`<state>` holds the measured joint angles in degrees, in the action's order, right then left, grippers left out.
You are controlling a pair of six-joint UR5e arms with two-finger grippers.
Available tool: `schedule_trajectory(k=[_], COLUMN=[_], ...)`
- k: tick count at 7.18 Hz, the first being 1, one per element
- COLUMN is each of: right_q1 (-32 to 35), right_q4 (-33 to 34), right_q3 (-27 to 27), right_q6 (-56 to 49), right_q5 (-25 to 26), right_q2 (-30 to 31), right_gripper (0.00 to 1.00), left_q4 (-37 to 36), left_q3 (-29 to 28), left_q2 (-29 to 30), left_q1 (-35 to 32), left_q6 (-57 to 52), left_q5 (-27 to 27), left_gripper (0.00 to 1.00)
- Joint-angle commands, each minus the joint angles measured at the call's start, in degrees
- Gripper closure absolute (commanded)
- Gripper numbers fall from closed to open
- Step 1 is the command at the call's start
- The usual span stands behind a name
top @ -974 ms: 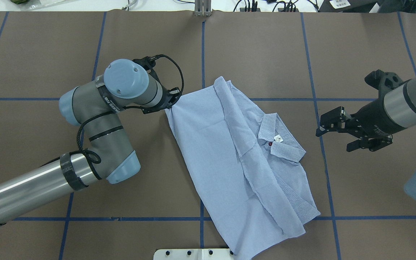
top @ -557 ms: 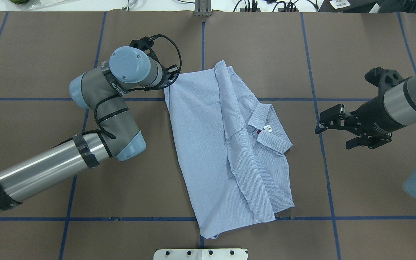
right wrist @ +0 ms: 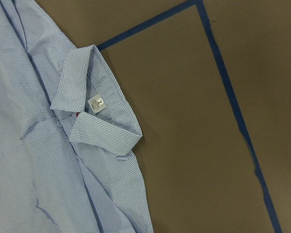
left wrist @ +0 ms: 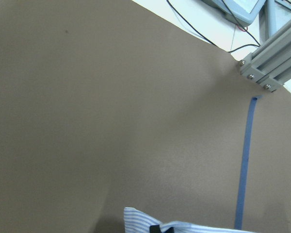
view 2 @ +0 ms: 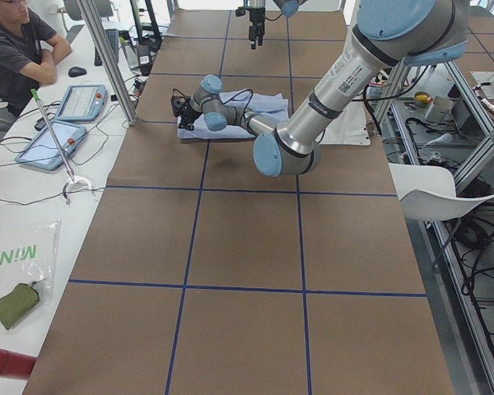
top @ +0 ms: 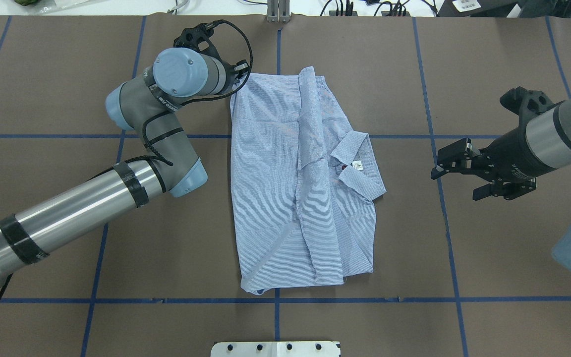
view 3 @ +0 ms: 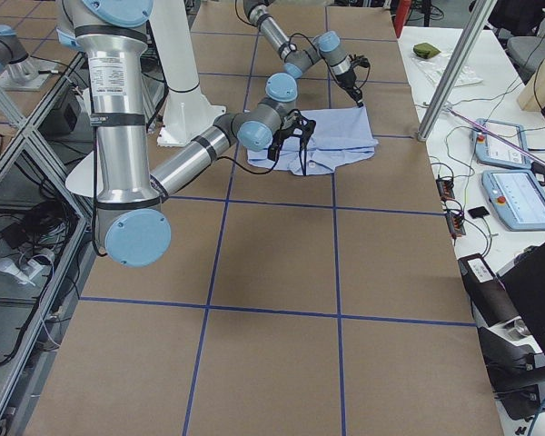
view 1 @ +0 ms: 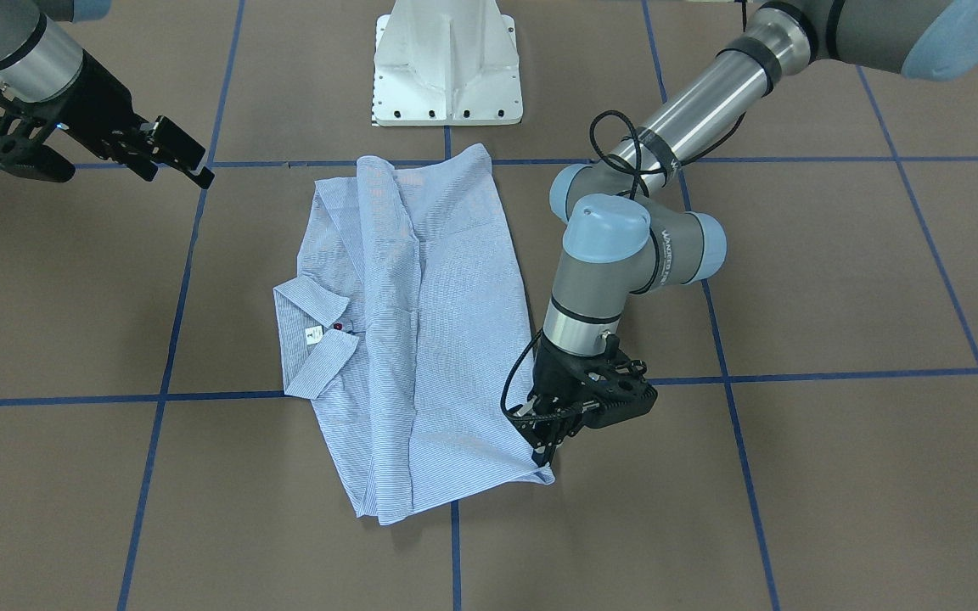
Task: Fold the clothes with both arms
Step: 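Pull the shirt corner away from the robot with the left gripper, straightening it, then release the shirt with the left gripper while the right gripper moves over the shirt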
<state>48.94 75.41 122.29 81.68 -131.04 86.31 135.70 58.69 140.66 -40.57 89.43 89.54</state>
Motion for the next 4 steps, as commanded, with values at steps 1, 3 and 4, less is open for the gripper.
schedule_trajectory(k=[1,3,4], right_q1=[0.4,0.8,1.3], right_q4=[0.0,0.0,0.1], right_q3=[0.3,0.5,0.2], right_q6=[0.0,0.1,0.1], right_q5=[-0.1,-0.2,-0.8], right_q2=[-0.3,-0.6,-2.5], right_gripper=[0.00,0.00,0.00], left_q4=[5.9,8.4,8.4], left_q3=[-5.8,-6.4,-6.4], left_q2=[2.7,2.6,2.6], left_q1=[0.0,0.0,-0.1], left_q6=[-0.2,-0.3,-1.3], left_q5=[-2.1,-2.1,-2.1], left_gripper=[1.00,1.00,0.51])
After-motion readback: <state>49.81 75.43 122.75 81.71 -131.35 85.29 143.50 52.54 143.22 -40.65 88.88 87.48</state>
